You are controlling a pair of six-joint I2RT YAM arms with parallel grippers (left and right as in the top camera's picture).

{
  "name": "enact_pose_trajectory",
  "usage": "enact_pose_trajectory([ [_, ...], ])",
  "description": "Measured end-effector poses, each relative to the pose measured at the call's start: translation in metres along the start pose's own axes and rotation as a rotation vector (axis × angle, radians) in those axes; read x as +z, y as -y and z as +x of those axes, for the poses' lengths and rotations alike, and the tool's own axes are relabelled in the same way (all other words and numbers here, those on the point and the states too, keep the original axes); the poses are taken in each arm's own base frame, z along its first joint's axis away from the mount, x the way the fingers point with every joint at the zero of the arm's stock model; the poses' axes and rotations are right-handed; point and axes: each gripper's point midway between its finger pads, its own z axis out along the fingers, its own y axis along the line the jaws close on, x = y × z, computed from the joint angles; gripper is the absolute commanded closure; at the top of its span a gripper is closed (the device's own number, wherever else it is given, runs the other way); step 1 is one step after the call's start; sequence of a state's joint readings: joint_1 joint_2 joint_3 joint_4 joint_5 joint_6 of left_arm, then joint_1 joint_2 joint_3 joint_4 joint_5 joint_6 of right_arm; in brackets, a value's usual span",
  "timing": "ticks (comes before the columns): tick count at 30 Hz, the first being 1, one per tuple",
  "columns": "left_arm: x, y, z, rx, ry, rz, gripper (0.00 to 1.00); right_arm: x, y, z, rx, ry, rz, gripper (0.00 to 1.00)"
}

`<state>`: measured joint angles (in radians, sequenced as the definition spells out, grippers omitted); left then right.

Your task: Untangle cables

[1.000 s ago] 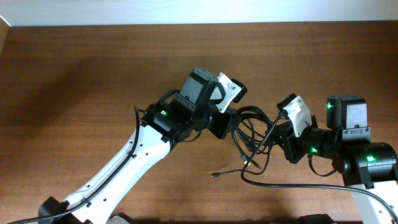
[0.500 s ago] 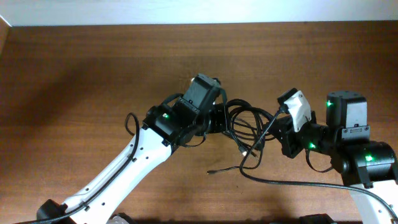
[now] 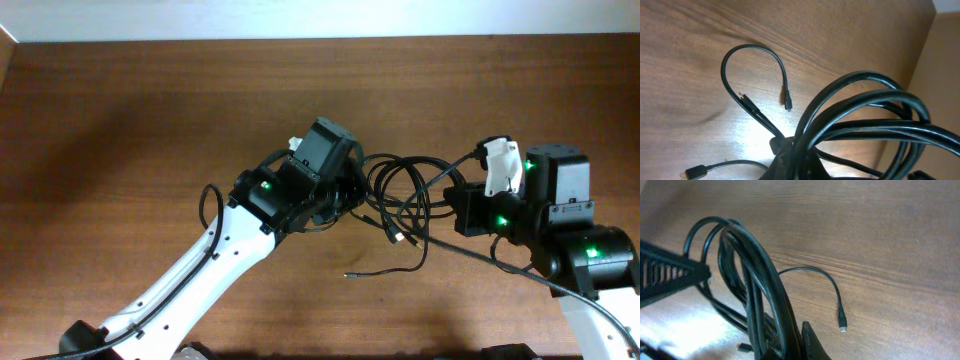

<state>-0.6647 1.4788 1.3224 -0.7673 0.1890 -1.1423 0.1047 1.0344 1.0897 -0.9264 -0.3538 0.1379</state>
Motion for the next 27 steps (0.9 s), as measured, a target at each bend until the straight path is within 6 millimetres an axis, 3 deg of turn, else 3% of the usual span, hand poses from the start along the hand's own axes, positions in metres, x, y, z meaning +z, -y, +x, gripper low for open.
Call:
enact_pose_trajectory([
  [4,0.000,-0.001,-0.001,-0.072,0.008,-0.004,0.99,0.008,0.006,0.002,0.061,-0.025,0.021,0.96],
  [6,0.000,-0.003,-0.001,-0.087,0.007,-0.011,0.87,0.008,0.006,0.001,0.069,-0.023,0.020,0.96],
  [10,-0.001,-0.015,-0.007,-0.091,0.043,-0.065,0.01,0.008,0.006,-0.010,0.064,0.021,0.018,0.96],
  [16,-0.003,-0.022,-0.021,-0.020,0.108,-0.097,0.01,-0.007,-0.002,-0.021,0.032,0.100,-0.001,0.96],
  [21,-0.003,-0.020,-0.023,0.123,0.108,-0.099,0.01,-0.024,-0.025,-0.021,-0.094,0.146,-0.095,0.96],
  [25,-0.002,0.004,-0.021,0.335,0.089,0.002,0.01,-0.039,-0.049,-0.017,-0.250,0.178,-0.209,0.96],
  [27,-0.002,0.018,-0.010,0.504,0.038,0.080,0.01,-0.045,-0.058,-0.016,-0.311,0.195,-0.250,0.96],
])
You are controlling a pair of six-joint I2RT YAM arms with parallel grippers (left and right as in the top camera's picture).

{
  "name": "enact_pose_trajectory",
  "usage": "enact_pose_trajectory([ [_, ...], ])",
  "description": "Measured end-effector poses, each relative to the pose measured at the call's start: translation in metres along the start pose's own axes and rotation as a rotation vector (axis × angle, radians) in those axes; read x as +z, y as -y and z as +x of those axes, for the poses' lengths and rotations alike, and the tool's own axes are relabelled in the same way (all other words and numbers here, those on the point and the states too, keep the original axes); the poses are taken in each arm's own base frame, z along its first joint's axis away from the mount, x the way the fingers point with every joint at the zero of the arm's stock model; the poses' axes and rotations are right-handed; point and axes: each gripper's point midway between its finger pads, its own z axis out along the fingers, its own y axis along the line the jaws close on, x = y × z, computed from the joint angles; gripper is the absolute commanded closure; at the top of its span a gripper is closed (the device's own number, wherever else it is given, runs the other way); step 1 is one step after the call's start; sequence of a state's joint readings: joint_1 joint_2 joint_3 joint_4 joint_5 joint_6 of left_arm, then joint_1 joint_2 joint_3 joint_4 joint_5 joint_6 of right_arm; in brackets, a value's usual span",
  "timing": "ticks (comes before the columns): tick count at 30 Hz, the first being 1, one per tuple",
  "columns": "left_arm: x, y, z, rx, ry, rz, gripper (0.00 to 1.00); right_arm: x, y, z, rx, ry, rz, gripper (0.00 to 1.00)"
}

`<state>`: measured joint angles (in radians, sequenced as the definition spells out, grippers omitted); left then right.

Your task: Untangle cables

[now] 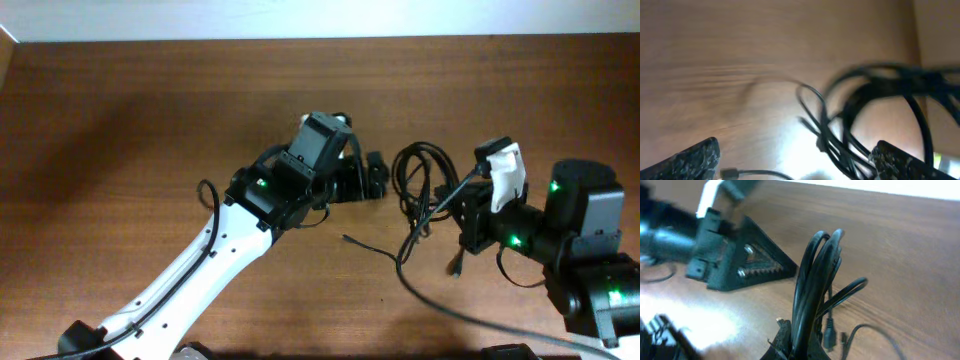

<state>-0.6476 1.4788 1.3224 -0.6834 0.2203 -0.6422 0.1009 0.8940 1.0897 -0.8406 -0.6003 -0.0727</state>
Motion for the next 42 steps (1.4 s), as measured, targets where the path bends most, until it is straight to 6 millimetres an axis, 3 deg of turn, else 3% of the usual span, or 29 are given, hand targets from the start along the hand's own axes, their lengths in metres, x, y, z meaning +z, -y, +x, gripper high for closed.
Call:
enact_pose_trajectory([
  [6,-0.006,0.010,0.014,0.269,-0.099,0.150,0.02,-0.008,-0.014,-0.003,-0.081,0.030,-0.052,0.96],
  [12,-0.024,-0.005,-0.008,0.285,-0.084,0.276,0.00,-0.010,-0.031,-0.011,-0.117,0.071,-0.148,0.96],
  [19,-0.032,0.005,-0.005,0.303,-0.104,0.379,0.00,-0.022,-0.067,-0.029,-0.202,0.161,-0.350,0.96],
  [20,-0.033,0.007,-0.003,0.317,-0.107,0.397,0.03,-0.023,-0.069,-0.029,-0.207,0.165,-0.366,0.96],
  [21,-0.034,0.009,-0.003,0.328,-0.108,0.408,0.13,-0.024,-0.072,-0.029,-0.209,0.167,-0.382,0.96],
  [23,-0.036,0.012,-0.001,0.346,-0.111,0.429,0.41,-0.026,-0.077,-0.029,-0.212,0.169,-0.413,0.96],
  [24,-0.036,0.013,0.000,0.363,-0.110,0.441,0.62,-0.027,-0.079,-0.029,-0.216,0.172,-0.425,0.96],
  [26,-0.038,0.016,0.001,0.380,-0.111,0.463,0.79,-0.028,-0.081,-0.030,-0.222,0.178,-0.439,0.96],
  [34,-0.043,0.023,0.004,0.406,-0.113,0.506,1.00,-0.030,-0.083,-0.035,-0.250,0.202,-0.450,0.96],
  [40,-0.043,0.023,0.004,0.405,-0.115,0.509,1.00,-0.029,-0.081,-0.037,-0.241,0.203,-0.436,0.96],
  [42,-0.043,0.023,0.004,0.405,-0.114,0.506,1.00,-0.027,-0.076,-0.037,-0.216,0.198,-0.404,0.86],
])
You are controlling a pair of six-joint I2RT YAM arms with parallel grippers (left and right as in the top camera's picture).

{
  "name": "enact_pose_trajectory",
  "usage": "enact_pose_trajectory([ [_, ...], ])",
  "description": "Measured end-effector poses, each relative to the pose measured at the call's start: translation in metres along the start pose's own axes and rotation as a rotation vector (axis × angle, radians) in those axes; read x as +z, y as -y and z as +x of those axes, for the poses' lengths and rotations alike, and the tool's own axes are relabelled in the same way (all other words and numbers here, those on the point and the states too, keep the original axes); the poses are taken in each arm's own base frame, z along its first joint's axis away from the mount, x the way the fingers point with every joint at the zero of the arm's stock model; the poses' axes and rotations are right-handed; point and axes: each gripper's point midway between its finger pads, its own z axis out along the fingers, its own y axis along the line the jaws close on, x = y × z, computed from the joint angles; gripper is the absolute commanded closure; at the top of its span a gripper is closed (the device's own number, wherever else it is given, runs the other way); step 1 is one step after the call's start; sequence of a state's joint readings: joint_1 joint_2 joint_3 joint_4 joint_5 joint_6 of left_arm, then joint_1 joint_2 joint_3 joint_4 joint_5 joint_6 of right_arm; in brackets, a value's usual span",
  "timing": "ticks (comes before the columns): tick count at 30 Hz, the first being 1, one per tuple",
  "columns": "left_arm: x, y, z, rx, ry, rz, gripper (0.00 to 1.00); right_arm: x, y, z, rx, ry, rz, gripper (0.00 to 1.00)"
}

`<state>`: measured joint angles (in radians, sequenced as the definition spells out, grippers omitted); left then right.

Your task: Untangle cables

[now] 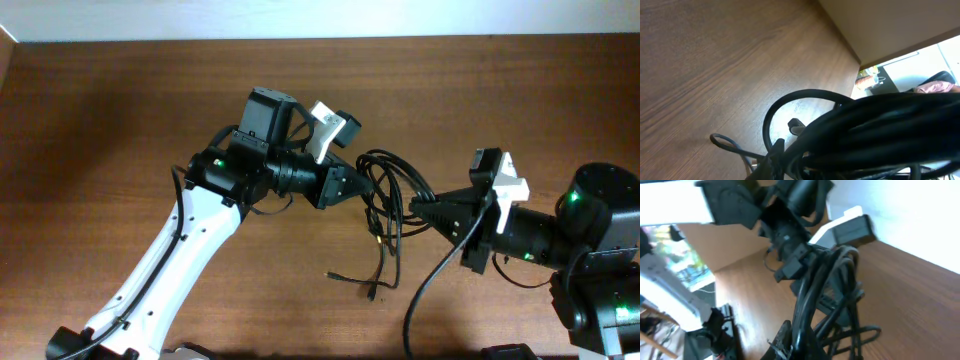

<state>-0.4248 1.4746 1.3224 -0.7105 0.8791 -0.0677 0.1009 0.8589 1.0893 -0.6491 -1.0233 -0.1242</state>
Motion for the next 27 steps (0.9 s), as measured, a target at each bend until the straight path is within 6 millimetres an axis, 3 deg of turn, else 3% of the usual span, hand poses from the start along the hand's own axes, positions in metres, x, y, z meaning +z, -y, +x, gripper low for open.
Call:
enact_pose_trajectory([
  [2,0.000,-0.003,0.000,0.000,0.000,-0.016,1.00,0.000,0.010,0.002,0.047,-0.007,0.057,0.73],
  [3,0.000,-0.006,0.001,-0.004,-0.001,-0.037,1.00,-0.001,0.016,0.002,0.065,-0.010,0.099,0.72],
  [4,0.000,-0.008,0.001,-0.005,-0.002,-0.049,1.00,-0.003,0.027,0.007,0.100,-0.023,0.168,0.62],
  [6,-0.001,-0.016,0.003,-0.015,-0.007,-0.095,1.00,-0.005,0.036,0.011,0.135,-0.035,0.225,0.53],
  [8,-0.002,-0.023,0.005,-0.026,-0.012,-0.132,1.00,-0.008,0.045,0.017,0.160,-0.054,0.286,0.38],
  [12,-0.003,-0.031,0.004,-0.027,-0.010,-0.181,1.00,-0.013,0.056,0.026,0.201,-0.080,0.359,0.12],
  [19,-0.004,-0.035,0.004,-0.027,-0.009,-0.202,1.00,-0.015,0.059,0.035,0.159,-0.125,0.385,0.04],
  [25,-0.003,-0.034,0.004,-0.021,-0.009,-0.205,1.00,-0.010,0.057,0.049,0.083,-0.195,0.330,0.03],
  [27,0.001,-0.031,0.005,-0.011,-0.014,-0.199,1.00,-0.005,0.059,0.052,0.085,-0.209,0.305,0.15],
])
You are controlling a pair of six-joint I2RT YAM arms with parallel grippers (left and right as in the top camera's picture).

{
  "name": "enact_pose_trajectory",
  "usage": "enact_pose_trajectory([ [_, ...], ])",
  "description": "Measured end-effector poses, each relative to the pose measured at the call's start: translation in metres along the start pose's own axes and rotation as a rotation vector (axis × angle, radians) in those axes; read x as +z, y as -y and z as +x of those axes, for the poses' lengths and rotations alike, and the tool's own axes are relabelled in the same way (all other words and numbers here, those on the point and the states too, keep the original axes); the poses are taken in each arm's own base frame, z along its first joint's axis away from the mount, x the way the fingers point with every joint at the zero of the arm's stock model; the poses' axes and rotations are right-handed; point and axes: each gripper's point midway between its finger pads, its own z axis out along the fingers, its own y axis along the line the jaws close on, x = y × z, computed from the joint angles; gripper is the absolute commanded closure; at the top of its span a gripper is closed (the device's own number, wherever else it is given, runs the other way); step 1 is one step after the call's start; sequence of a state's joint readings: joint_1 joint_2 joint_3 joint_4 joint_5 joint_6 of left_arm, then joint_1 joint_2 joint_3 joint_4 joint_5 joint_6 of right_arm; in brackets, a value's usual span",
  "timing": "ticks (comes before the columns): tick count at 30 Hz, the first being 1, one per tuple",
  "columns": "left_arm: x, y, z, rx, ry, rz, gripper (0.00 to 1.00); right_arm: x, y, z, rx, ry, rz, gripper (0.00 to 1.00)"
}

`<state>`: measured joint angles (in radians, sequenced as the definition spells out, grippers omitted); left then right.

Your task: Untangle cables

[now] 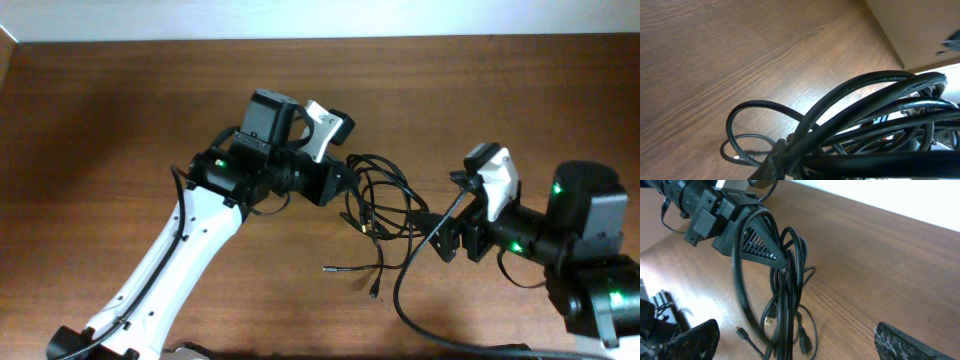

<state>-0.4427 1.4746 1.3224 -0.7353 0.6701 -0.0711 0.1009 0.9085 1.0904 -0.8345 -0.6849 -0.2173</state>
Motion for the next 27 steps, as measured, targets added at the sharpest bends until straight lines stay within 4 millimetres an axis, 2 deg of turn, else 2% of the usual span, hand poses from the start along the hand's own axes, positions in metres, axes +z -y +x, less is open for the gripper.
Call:
enact_pose_trajectory([
  [2,0.004,0.006,0.001,0.017,-0.005,0.005,1.00,0.008,0.002,0.003,0.008,-0.022,-0.025,0.39],
  [3,0.006,0.009,0.002,0.028,-0.010,0.001,1.00,0.011,0.003,0.005,0.013,-0.033,-0.037,0.64],
  [4,0.009,0.011,0.003,0.036,-0.015,-0.003,1.00,0.015,0.005,0.007,0.019,-0.043,-0.047,0.80],
  [7,0.012,0.011,0.004,0.048,-0.021,-0.028,1.00,0.021,0.008,0.010,0.035,-0.062,-0.059,0.96],
  [14,0.012,0.007,0.003,0.052,-0.016,-0.056,1.00,0.023,0.008,0.011,0.034,-0.066,-0.067,0.96],
  [20,0.012,0.006,0.003,0.051,-0.017,-0.059,0.81,0.023,0.010,0.003,0.032,-0.037,-0.060,0.96],
  [27,0.011,-0.001,0.013,0.023,-0.051,-0.101,0.70,0.005,0.015,-0.023,0.057,0.081,0.013,0.96],
])
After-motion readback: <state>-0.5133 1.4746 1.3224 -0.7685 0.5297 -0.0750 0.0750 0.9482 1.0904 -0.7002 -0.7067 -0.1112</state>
